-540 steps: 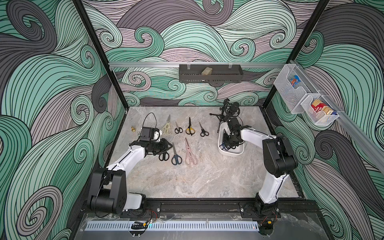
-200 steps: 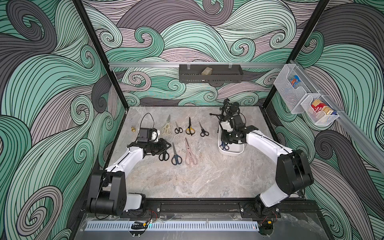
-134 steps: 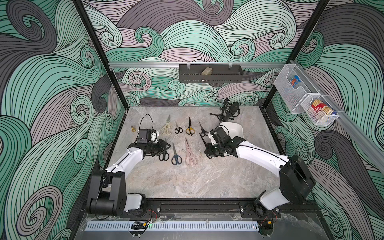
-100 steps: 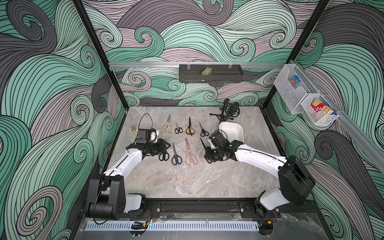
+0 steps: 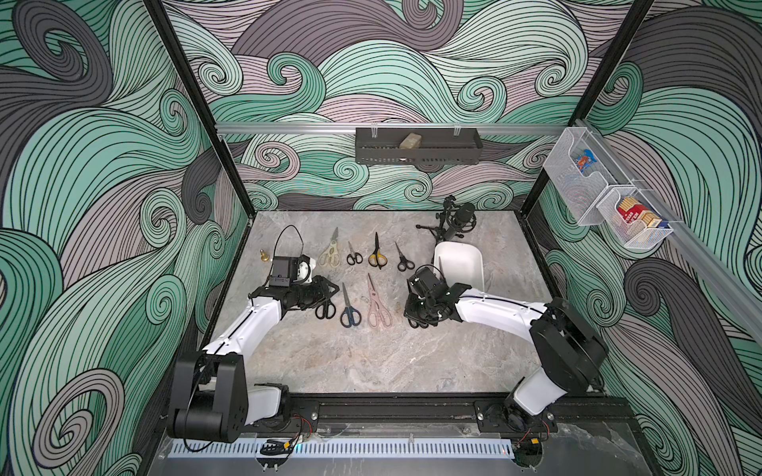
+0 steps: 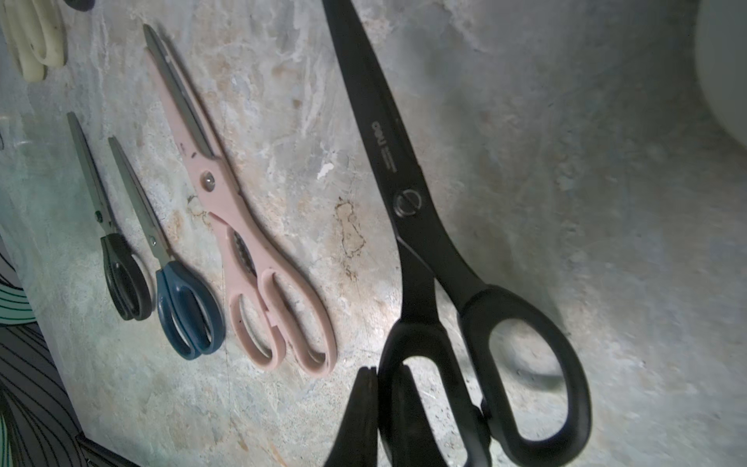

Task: Take the scissors out of the storage box
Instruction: Place the scissors at the center of the board.

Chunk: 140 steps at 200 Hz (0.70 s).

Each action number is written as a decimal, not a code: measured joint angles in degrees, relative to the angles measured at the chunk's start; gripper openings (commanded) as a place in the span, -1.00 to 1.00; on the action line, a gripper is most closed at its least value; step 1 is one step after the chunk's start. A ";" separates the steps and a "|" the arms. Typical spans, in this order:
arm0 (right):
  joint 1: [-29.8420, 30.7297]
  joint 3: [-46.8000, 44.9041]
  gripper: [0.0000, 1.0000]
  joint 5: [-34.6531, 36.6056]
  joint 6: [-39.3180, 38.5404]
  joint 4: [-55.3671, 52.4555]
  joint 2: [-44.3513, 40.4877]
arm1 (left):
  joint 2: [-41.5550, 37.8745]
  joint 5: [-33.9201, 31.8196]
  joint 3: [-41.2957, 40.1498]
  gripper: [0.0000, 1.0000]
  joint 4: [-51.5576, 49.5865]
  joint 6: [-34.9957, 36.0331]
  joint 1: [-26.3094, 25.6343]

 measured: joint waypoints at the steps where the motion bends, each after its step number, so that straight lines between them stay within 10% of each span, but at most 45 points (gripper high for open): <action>1: 0.00 0.04 -1.00 0.04 0.02 0.02 0.09 | -0.04 0.00 0.00 -0.26 0.00 0.00 0.00; 56: 0.15 1.66 -1.00 -0.09 0.24 0.98 4.57 | -2.40 0.00 -0.13 -0.26 0.04 -0.02 0.28; 94: 0.15 2.69 -0.45 -0.48 -0.22 1.14 6.38 | -3.93 -0.09 -1.05 -0.26 -0.24 -0.02 0.55; 140: 0.15 4.37 -0.35 -0.96 -0.31 1.22 7.39 | -4.13 -0.26 -1.07 -0.26 -1.05 0.26 0.55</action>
